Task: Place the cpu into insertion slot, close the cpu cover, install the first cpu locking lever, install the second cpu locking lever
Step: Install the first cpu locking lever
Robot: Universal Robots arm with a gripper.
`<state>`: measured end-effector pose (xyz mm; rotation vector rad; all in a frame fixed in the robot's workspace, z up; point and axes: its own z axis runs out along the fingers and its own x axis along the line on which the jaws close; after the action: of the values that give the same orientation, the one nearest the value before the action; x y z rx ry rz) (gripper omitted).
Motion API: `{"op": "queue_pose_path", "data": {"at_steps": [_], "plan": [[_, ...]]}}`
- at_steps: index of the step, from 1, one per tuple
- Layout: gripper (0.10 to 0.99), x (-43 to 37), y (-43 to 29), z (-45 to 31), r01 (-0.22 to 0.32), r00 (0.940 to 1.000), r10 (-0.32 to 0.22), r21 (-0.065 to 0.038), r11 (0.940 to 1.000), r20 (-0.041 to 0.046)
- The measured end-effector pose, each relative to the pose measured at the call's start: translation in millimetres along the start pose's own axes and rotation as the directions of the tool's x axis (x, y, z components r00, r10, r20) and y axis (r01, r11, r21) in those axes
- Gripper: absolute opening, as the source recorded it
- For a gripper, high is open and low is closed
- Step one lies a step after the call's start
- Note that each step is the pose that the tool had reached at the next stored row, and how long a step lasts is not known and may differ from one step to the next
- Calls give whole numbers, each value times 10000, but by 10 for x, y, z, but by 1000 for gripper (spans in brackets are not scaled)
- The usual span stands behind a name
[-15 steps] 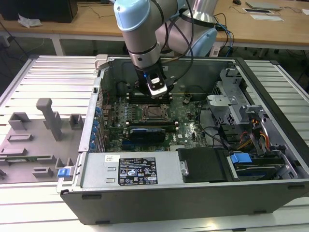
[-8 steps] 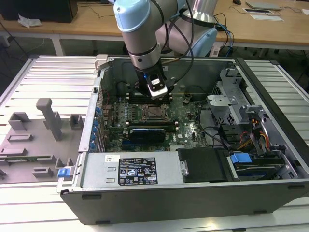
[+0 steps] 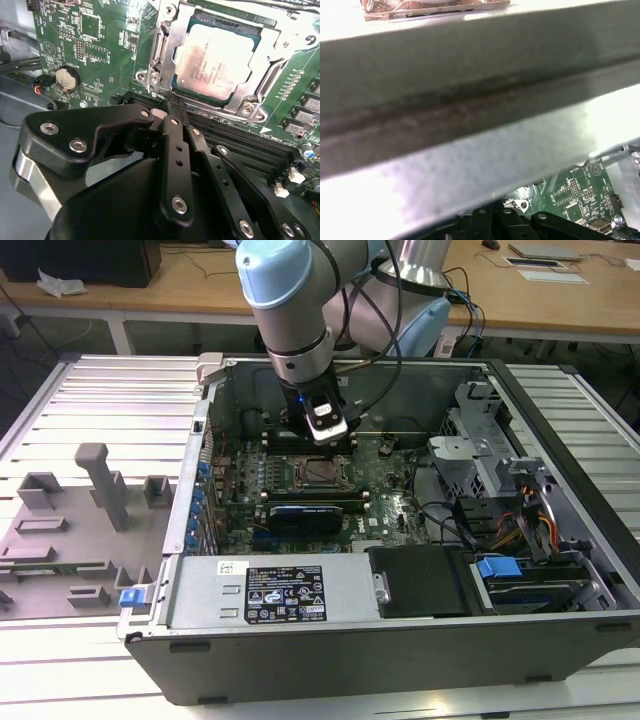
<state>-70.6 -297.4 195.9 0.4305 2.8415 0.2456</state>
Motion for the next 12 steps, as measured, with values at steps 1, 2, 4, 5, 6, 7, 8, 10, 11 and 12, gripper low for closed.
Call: {"op": "queue_pose_path", "data": {"at_steps": [1, 2, 4, 5, 6, 7, 8, 10, 11, 12], "plan": [[106, -1, 1, -5, 1, 10000, -1, -1, 10000, -1], [106, -4, 3, -16, 2, 10000, -2, -1, 10000, 0], [106, -14, 12, -55, 2, 10000, -2, -1, 10000, -1], [106, -20, 17, -81, 2, 10000, -2, -2, 10000, 0], [106, -25, 21, -102, 2, 10000, -2, 0, 10000, -1], [106, -29, 25, -119, 6, 10000, -6, 9, 10000, 2], [106, -33, 29, -135, 12, 10000, -12, 32, 10000, 5], [106, -40, 36, -164, 32, 10000, -32, 142, 9999, -9], [106, -42, 36, -172, 41, 10000, -41, 207, 9998, -34], [106, -42, 37, -176, 45, 10000, -43, 255, 9997, -59]]}}
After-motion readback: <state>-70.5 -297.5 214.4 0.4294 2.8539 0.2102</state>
